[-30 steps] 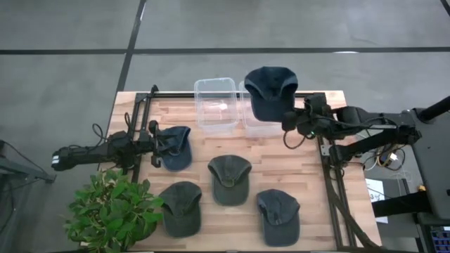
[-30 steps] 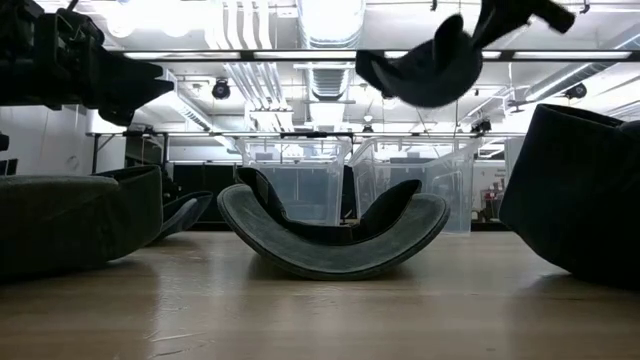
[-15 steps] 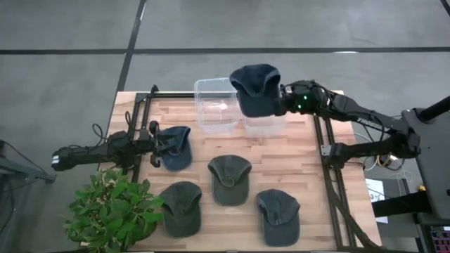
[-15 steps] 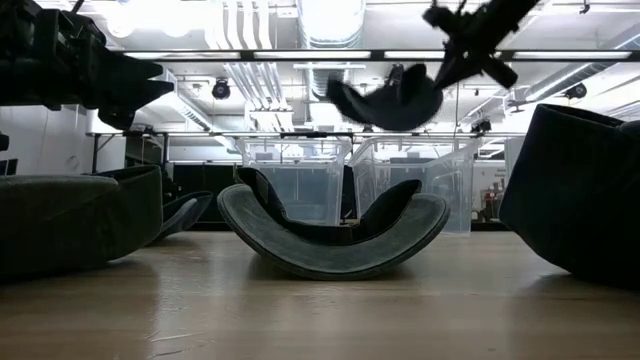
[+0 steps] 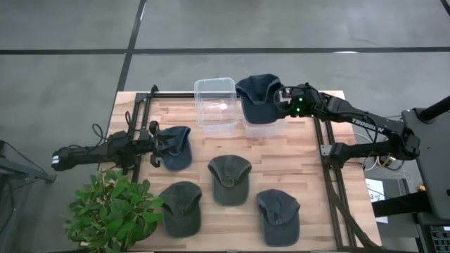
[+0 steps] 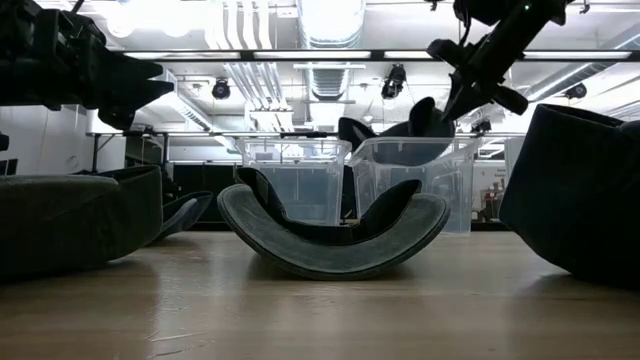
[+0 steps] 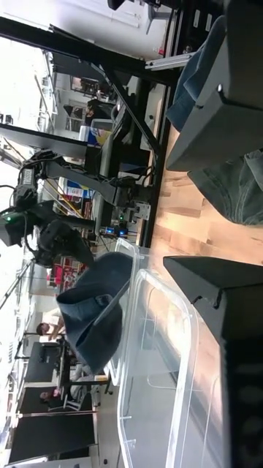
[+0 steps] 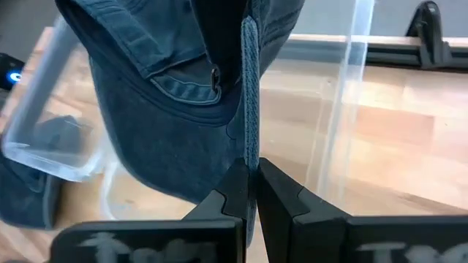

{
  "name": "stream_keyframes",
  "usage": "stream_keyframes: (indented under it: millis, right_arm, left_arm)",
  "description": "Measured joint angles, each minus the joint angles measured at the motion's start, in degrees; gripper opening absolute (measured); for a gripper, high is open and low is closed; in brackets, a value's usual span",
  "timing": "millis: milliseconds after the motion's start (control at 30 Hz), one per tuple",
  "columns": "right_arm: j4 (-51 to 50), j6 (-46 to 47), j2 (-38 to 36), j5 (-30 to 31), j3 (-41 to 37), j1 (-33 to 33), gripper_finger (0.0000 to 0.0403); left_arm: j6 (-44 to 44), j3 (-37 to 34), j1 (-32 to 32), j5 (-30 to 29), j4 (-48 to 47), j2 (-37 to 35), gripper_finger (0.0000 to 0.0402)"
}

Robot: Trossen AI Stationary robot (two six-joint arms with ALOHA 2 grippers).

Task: Pick & Place hat
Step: Put the top right blue cap into the right transparent bin, then put the bottom blue cap into the right transparent bin

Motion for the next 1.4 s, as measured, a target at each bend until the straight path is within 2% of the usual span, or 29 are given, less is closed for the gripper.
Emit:
stream_keyframes:
  millis: [500,867,1033,1233,1400]
  right_arm:
    - [-1.89,0.85,0.41,1.12,0.00,0.00,0.0015]
    - [-2.04,0.52,0.41,0.00,0.00,0.04,0.0090]
    - [-2.60,0.48,0.39,-0.50,0.00,0.07,0.0109]
    - [-3.31,-1.68,-0.87,-5.91,0.41,0.09,0.0116]
    - [-4.64,-5.04,-4.42,-14.12,1.83,1.20,0.0111]
  left_arm:
    - [0.02,0.01,0.02,-0.01,-0.02,0.00,0.0193]
    - [0.02,0.00,0.01,-0.01,-0.02,0.00,0.0193]
    - [0.02,0.01,0.00,0.00,-0.02,0.00,0.0193]
    - [0.02,-0.01,0.02,-0.01,0.00,0.00,0.0193]
    - [0.02,0.00,0.01,0.01,0.01,0.00,0.0193]
